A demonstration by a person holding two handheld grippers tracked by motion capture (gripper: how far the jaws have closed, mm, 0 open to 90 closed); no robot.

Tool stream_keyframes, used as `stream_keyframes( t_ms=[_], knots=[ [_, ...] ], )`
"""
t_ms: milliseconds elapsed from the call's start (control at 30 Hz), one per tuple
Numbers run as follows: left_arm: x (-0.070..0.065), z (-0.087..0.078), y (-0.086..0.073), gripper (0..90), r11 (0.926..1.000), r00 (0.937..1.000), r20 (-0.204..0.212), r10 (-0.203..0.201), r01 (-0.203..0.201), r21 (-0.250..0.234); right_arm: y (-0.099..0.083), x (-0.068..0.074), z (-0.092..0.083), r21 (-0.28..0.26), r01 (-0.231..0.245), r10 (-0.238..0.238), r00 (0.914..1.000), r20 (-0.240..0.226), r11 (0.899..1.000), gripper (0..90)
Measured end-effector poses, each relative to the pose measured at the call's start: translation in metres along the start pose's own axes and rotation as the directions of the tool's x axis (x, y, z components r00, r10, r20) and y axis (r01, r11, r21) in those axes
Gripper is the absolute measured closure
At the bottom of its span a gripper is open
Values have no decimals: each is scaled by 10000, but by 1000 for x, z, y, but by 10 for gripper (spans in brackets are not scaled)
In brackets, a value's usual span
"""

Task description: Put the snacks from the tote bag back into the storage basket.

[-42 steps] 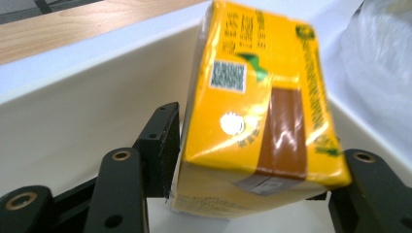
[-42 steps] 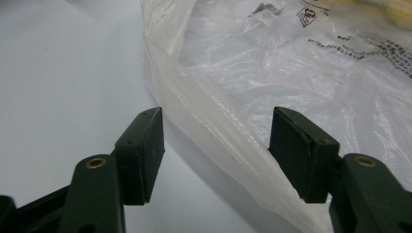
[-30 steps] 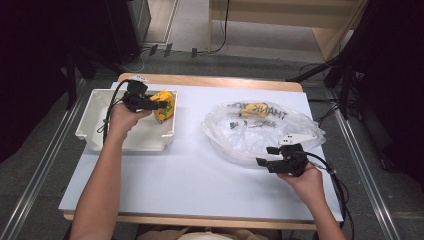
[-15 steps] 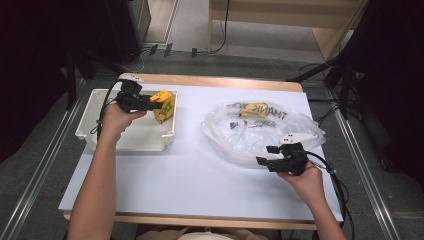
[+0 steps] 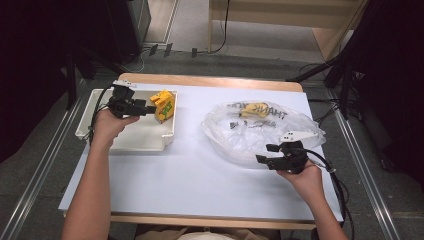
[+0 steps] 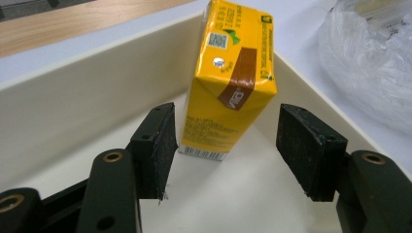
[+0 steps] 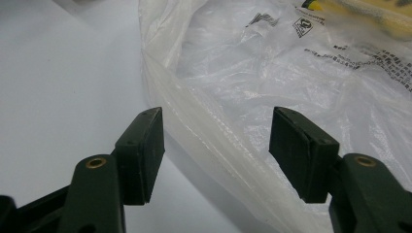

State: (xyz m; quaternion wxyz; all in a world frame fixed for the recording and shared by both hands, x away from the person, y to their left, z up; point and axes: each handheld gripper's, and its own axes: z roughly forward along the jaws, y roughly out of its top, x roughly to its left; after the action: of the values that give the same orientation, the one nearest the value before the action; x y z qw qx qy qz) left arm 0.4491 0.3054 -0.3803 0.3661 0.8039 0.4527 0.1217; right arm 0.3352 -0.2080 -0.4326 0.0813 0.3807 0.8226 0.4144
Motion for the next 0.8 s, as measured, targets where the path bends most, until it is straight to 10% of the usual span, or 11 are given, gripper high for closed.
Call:
stream_keyframes(
  t_ms=[333,800],
  knots=[
    [-7,-1,-12,462,10000,9997,207,94,-95,20,0,-1,0,-23,29,-29,10000,14,10000,383],
    [-15,7,-14,854,9993,9951,909,380,-379,-32,0,-2,0,-9,12,-12,10000,35,10000,383]
  ],
)
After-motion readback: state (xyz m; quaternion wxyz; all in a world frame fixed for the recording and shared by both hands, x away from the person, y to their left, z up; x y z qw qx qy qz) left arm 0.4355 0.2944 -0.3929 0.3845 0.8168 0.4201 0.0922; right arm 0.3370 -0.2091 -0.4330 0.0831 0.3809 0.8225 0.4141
